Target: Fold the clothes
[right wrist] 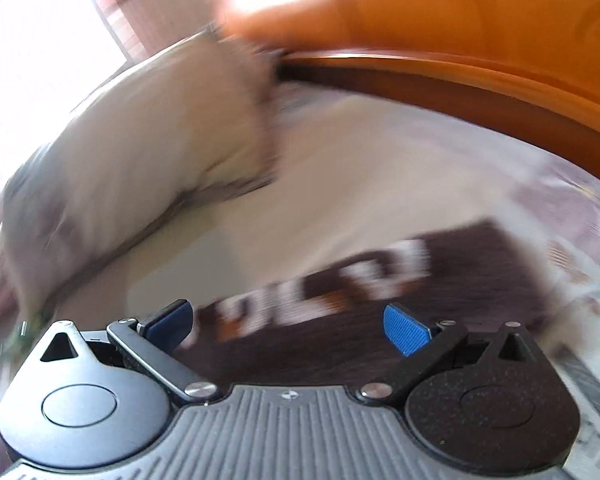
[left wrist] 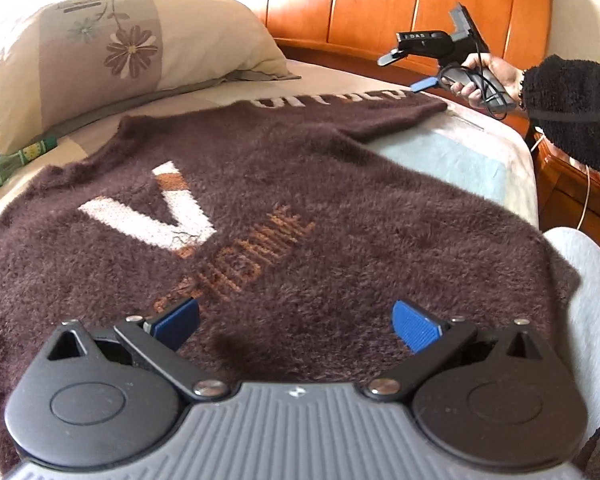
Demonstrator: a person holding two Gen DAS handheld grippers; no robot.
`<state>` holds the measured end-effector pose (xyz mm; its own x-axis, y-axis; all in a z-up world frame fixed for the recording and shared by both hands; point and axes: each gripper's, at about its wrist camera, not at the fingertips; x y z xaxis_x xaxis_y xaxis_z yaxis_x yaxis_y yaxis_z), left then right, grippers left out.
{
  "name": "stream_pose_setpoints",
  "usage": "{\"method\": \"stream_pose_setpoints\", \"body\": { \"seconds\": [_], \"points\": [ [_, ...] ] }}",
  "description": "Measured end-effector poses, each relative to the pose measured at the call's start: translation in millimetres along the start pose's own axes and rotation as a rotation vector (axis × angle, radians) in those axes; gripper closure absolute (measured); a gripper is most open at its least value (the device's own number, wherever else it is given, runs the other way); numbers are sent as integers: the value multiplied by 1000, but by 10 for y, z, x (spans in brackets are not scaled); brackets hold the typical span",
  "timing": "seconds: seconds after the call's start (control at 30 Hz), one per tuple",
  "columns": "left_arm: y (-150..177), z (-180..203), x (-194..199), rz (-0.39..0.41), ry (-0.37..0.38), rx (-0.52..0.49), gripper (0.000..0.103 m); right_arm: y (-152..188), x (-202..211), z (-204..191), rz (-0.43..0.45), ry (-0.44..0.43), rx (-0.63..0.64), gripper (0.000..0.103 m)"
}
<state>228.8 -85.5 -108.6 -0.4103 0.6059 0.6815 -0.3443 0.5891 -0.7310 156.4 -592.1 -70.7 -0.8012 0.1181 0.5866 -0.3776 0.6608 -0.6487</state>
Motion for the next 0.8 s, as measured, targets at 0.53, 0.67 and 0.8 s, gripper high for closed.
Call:
{"method": "stream_pose_setpoints", "body": {
  "seconds": [0.53, 0.67, 0.8],
  "points": [
    [0, -42, -31, -8, -60, 11, 1, 19, -16, 156, 68, 202, -33, 0],
    [-14, -168, 107, 27, -106, 45, 1, 336, 108, -529, -48, -13, 86, 0],
    [-4, -349, 232, 55, -154, 87, 1, 834, 124, -1414, -176, -140, 338, 0]
  ]
}}
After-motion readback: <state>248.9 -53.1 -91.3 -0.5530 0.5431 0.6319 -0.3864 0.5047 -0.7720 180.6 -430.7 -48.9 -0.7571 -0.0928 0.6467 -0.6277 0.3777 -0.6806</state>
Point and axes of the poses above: each gripper's, at about its wrist camera, not at the fingertips, and x roughly against the way its jaws point, z to its right, y to its underside, and after that the axes turned 6 degrees about -y, right-handed
